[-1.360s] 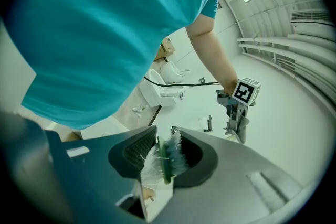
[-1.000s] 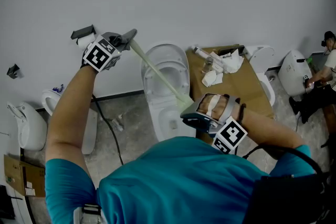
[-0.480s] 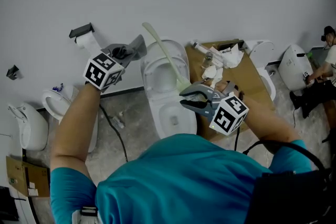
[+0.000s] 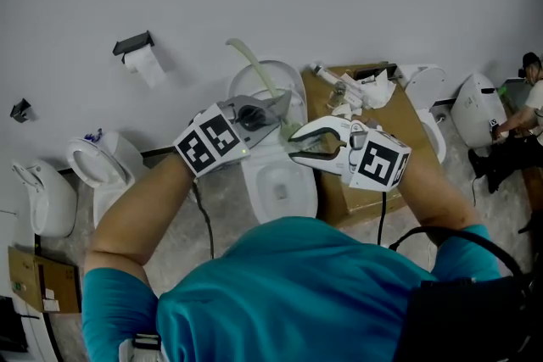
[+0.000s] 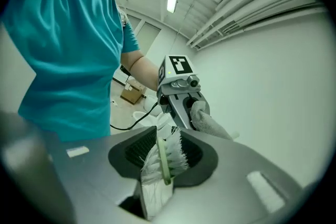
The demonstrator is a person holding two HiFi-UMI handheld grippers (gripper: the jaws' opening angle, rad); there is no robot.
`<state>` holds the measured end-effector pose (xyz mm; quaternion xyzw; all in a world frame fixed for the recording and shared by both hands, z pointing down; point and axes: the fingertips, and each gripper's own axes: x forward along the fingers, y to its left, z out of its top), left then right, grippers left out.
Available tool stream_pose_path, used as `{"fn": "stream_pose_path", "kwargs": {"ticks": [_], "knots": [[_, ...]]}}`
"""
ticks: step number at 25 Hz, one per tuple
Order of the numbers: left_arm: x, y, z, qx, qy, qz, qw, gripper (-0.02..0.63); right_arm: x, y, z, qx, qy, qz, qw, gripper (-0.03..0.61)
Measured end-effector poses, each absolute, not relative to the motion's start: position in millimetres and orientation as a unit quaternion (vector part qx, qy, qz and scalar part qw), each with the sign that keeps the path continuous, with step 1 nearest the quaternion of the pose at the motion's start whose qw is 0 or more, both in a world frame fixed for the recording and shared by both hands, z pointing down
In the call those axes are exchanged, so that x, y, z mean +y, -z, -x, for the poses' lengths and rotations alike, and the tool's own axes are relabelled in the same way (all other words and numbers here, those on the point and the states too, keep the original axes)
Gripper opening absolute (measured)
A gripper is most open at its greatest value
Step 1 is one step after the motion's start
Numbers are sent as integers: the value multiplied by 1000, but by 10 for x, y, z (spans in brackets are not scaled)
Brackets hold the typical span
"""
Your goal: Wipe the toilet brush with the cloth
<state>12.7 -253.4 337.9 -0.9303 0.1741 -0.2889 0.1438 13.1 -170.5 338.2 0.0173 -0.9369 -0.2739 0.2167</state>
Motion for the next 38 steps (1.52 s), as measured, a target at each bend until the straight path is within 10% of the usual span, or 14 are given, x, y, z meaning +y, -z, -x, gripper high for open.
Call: {"fn": "stream_pose_path", "kwargs": {"ticks": [38], "knots": [[-3528,-3763,27,222,375,890,137,21,-2121,-3526,-91,-951,205,-7,232,86]]}}
